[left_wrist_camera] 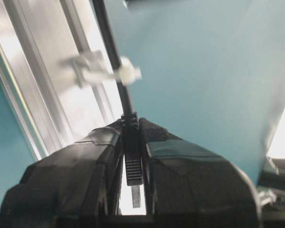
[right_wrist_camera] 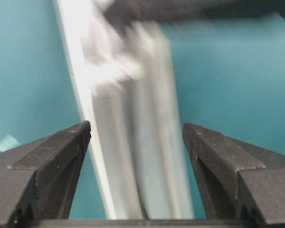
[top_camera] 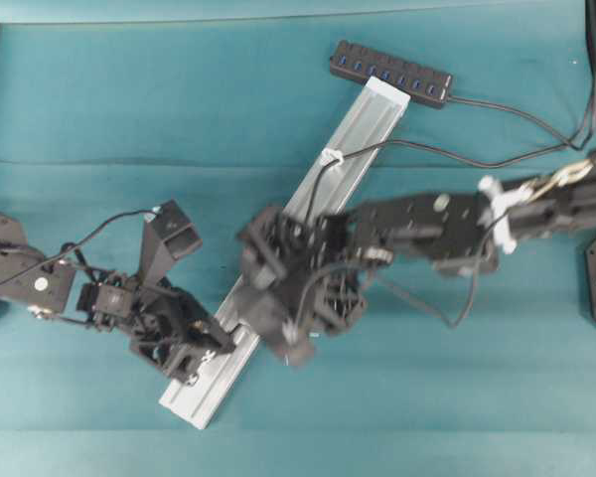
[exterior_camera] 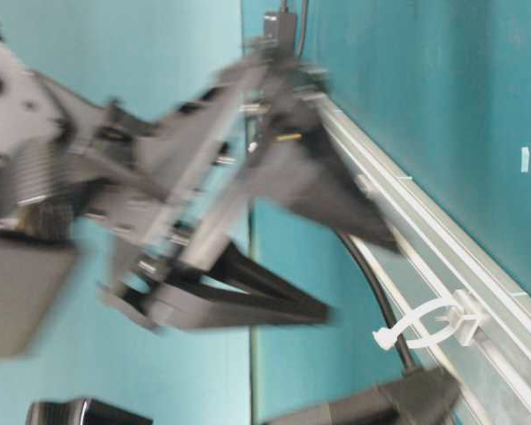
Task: Pass the USB cable through three rings with both arms.
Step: 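Grasp the plug past the third ring with the left gripper, then release the cable with the right gripper and pull the plug left with the left gripper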
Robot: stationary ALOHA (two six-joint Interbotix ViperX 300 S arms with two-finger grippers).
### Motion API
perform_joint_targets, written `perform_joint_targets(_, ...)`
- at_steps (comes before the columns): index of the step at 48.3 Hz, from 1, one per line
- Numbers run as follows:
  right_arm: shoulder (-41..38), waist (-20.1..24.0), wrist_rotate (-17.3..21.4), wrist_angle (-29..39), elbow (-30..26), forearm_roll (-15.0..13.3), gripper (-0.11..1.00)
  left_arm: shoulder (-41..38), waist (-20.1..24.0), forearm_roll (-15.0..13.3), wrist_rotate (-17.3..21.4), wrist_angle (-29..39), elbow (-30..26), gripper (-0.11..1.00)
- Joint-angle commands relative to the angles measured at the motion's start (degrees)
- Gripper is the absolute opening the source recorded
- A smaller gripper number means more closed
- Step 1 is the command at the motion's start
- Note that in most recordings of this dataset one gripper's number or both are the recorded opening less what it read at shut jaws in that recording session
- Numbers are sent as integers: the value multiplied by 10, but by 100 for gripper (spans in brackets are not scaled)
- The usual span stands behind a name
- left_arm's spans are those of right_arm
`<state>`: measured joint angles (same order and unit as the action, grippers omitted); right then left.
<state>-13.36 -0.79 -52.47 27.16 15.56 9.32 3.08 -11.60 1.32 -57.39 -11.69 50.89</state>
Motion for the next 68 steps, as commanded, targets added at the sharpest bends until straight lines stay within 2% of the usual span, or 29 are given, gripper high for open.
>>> perform_joint_targets(1,17,-4,30,-3,1,-1,85,38,-19,2,-2,-2,-5,10)
perform_joint_targets(6,25,-7,59,-3,8,-1,85,43,-33,3,-4,-2,-4,10)
perform_joint_targets(10,28,-7,74,-3,15,-1,85,47,-37,3,-21,2,-2,10)
perform_joint_targets(17,33,-7,76,-5,20,-1,85,55,-37,3,-55,18,4,10)
perform_joint_targets(29,39,-12,79,-10,20,-1,85,98,-37,3,-61,38,9,10)
perform_joint_targets(43,65,-42,80,4,29,-1,85,156,-38,2,-64,100,11,10)
perform_joint_targets(48,78,-53,83,4,37,-1,85,170,-45,3,-81,116,18,10)
perform_joint_targets(59,118,-76,119,9,69,-1,85,192,-63,2,-133,120,39,10)
perform_joint_targets(68,150,-93,149,2,113,-1,85,207,-70,3,-139,119,40,10)
